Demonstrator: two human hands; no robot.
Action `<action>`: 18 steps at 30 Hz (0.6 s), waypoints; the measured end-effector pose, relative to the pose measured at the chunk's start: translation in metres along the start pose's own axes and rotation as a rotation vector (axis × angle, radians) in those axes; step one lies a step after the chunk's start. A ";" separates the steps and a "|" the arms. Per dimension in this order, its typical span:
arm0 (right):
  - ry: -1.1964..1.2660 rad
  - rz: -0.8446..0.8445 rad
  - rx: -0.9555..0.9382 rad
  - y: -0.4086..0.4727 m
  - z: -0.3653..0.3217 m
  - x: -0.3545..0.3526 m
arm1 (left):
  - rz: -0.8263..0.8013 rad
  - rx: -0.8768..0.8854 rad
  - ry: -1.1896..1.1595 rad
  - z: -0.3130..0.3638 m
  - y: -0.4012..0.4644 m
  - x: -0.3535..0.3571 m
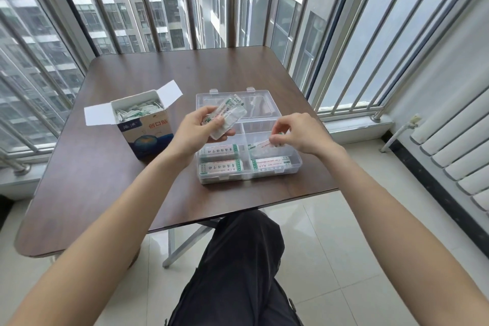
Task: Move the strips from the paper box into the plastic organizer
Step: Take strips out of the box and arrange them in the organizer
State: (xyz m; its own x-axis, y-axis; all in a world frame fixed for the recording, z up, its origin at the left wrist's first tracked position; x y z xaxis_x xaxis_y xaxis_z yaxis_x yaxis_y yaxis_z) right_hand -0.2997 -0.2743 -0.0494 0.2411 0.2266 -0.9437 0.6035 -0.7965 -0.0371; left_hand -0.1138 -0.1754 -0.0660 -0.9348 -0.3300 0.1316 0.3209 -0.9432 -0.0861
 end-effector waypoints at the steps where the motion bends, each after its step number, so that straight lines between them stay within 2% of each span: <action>1: -0.027 -0.032 -0.017 0.001 -0.002 0.003 | -0.011 -0.006 0.004 0.000 -0.001 0.002; 3: -0.110 -0.047 -0.059 0.002 -0.008 0.005 | -0.035 -0.015 0.020 0.002 -0.003 0.006; 7: -0.343 0.038 -0.116 0.003 -0.019 0.002 | -0.068 -0.016 0.065 0.004 -0.006 0.009; 13: -0.527 0.073 -0.192 -0.001 -0.029 -0.004 | -0.072 -0.023 0.066 0.004 -0.005 0.012; 15: -0.402 0.187 -0.184 -0.006 -0.027 -0.014 | -0.076 -0.021 0.062 0.004 -0.004 0.014; 18: 0.207 0.301 -0.088 -0.016 -0.024 -0.025 | -0.081 -0.016 0.070 0.004 -0.001 0.019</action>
State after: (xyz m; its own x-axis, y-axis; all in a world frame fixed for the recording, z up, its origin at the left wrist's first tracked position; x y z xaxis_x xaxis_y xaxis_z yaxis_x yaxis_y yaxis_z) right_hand -0.2975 -0.2539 -0.0176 0.5609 0.1054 -0.8211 0.5433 -0.7953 0.2690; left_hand -0.1315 -0.1809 -0.0599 -0.9661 -0.2488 0.0694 0.2420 -0.9658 -0.0934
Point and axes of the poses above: each hand's wrist, its own y-axis towards the middle knuckle, its own x-axis out of the palm, z = x × y, the point moved 7 cm from there along y, towards the middle knuckle, and after that the axes turned 6 degrees about -y, right-handed, at the moved point
